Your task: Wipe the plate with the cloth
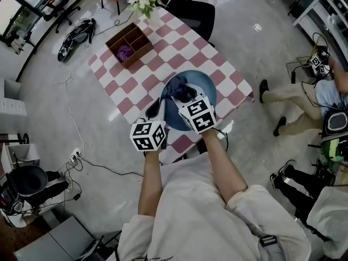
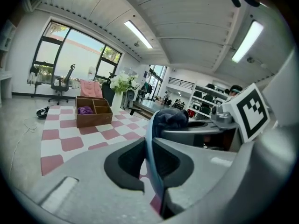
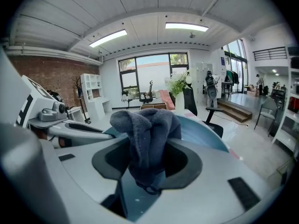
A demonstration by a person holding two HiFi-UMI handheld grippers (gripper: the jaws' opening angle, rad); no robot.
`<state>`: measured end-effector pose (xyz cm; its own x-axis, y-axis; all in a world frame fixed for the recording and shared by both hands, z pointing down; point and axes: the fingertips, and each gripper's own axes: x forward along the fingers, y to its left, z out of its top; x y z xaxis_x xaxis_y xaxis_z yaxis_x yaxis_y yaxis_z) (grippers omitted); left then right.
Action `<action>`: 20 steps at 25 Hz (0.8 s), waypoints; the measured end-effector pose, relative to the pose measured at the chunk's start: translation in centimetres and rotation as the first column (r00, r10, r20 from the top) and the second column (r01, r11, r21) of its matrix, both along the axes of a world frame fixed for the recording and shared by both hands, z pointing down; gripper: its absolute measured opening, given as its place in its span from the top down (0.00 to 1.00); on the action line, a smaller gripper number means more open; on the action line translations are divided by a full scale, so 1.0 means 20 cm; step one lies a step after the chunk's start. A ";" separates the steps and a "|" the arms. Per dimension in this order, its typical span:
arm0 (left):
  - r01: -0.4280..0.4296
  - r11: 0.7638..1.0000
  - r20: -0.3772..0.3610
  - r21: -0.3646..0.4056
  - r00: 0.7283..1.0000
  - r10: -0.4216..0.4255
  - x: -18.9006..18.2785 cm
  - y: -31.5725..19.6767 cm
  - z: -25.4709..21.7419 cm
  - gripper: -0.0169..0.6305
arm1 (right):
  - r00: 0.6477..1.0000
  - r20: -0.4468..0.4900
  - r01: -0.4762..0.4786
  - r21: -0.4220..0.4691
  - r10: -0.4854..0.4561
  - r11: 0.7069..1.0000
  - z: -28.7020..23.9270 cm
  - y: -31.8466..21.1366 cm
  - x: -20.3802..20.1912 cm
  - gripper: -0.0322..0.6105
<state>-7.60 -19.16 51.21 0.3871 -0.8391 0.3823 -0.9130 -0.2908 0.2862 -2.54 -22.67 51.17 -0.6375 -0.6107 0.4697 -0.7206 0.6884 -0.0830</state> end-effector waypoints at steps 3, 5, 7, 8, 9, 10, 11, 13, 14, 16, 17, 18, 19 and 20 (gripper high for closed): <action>-0.025 1.000 0.010 0.005 1.000 0.025 0.01 0.00 -0.01 0.91 | 0.999 0.015 -0.041 0.004 0.041 0.999 0.00 -0.03 0.04 0.66; -0.044 0.999 0.008 0.010 0.999 0.044 0.01 0.00 -0.01 0.91 | 0.998 0.023 -0.065 0.003 0.065 0.998 0.01 -0.04 0.07 0.66; -0.057 0.998 0.002 0.016 0.998 0.057 -0.01 0.01 -0.01 0.91 | 0.995 0.029 -0.098 0.008 0.098 0.995 0.01 -0.06 0.10 0.66; -0.060 0.998 -0.001 0.019 0.998 0.060 -0.01 0.01 -0.01 0.91 | 0.992 0.031 -0.119 0.013 0.119 0.993 0.01 -0.07 0.12 0.66; -0.062 0.998 -0.003 0.024 0.998 0.062 -0.02 0.01 -0.01 0.91 | 0.989 0.035 -0.142 0.017 0.141 0.990 0.01 -0.08 0.15 0.66; -0.064 0.998 -0.005 0.030 0.998 0.064 -0.02 0.01 -0.02 0.91 | 0.985 0.042 -0.167 0.019 0.167 0.986 0.00 -0.09 0.17 0.66; -0.066 0.997 -0.005 0.037 0.998 0.066 -0.03 0.02 -0.03 0.91 | 0.980 0.050 -0.194 0.017 0.193 0.981 0.00 -0.10 0.20 0.66; -0.070 0.996 -0.003 0.055 0.998 0.070 -0.05 0.01 -0.05 0.91 | 0.968 0.065 -0.244 0.008 0.243 0.970 0.01 -0.12 0.25 0.66; -0.068 0.996 0.000 0.063 0.998 0.069 -0.06 0.01 -0.06 0.91 | 0.963 0.066 -0.262 0.001 0.261 0.965 0.02 -0.13 0.27 0.66; -0.054 0.996 0.002 0.078 0.999 0.054 -0.10 0.00 -0.07 0.91 | 0.956 0.056 -0.287 -0.012 0.287 0.958 0.04 -0.13 0.31 0.66; -0.044 0.996 0.001 0.083 0.999 0.044 -0.12 0.00 -0.08 0.91 | 0.953 0.054 -0.296 -0.021 0.297 0.955 0.05 -0.13 0.33 0.66; -0.035 0.995 0.000 0.090 0.999 0.035 -0.15 0.01 -0.09 0.91 | 0.951 0.055 -0.304 -0.031 0.305 0.952 0.06 -0.13 0.34 0.66; -0.027 0.995 -0.001 0.097 1.000 0.027 -0.17 0.01 -0.10 0.91 | 0.948 0.057 -0.311 -0.041 0.313 0.950 0.07 -0.13 0.35 0.66; -0.020 0.994 -0.004 0.104 1.000 0.021 -0.19 0.01 -0.12 0.91 | 0.946 0.057 -0.316 -0.049 0.318 0.948 0.08 -0.12 0.36 0.66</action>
